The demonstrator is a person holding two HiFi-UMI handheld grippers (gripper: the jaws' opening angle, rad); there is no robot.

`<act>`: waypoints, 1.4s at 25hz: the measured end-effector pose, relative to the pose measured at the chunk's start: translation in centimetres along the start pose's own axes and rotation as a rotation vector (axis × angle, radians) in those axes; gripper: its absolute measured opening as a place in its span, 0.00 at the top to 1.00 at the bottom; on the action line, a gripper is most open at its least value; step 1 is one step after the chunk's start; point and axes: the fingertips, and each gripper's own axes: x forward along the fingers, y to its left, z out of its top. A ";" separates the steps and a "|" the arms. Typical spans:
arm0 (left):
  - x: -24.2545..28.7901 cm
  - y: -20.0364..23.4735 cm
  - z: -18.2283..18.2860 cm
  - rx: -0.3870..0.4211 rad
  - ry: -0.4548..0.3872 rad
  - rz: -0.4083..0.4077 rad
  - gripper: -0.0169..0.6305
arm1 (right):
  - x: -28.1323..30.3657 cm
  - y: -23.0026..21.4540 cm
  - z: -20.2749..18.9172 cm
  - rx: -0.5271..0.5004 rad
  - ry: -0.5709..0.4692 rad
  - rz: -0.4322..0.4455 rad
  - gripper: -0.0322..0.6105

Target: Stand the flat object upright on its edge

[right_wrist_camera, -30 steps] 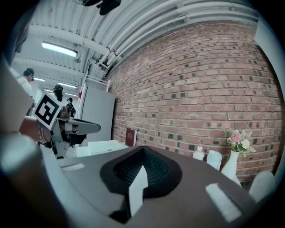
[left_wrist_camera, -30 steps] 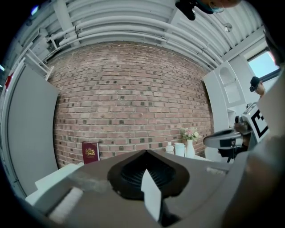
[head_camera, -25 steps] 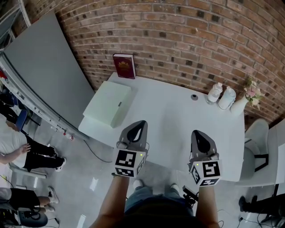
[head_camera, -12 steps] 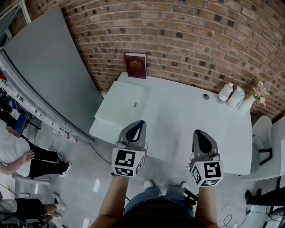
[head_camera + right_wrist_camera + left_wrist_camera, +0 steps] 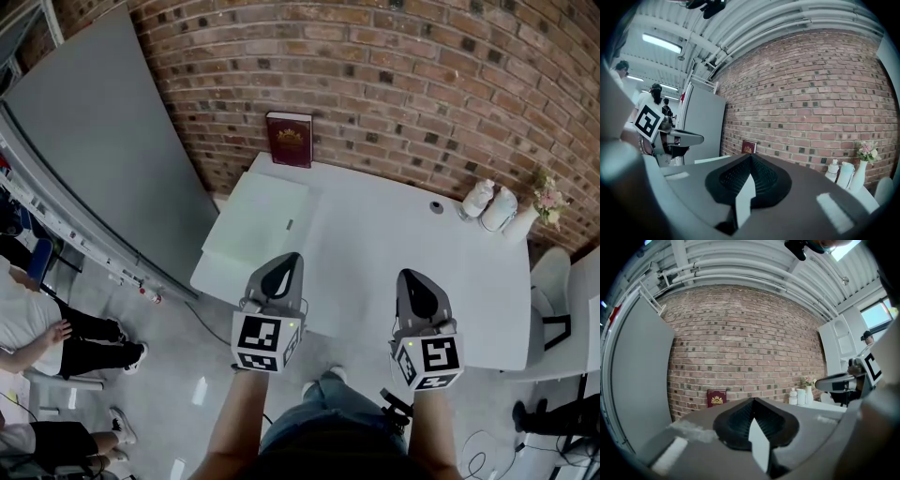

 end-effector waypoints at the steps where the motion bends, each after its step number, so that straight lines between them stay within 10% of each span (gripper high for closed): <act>1: 0.2 0.1 0.1 0.000 -0.001 0.004 0.98 | 0.4 0.0 0.1 0.001 -0.003 0.008 0.95; 22: 5.6 -2.0 -0.5 0.024 0.052 0.054 0.98 | 3.9 -4.1 -2.7 0.048 0.023 0.116 0.95; 35: 7.4 3.2 -0.8 0.048 0.061 0.001 0.98 | 8.1 -2.8 -2.7 0.082 0.027 0.036 0.95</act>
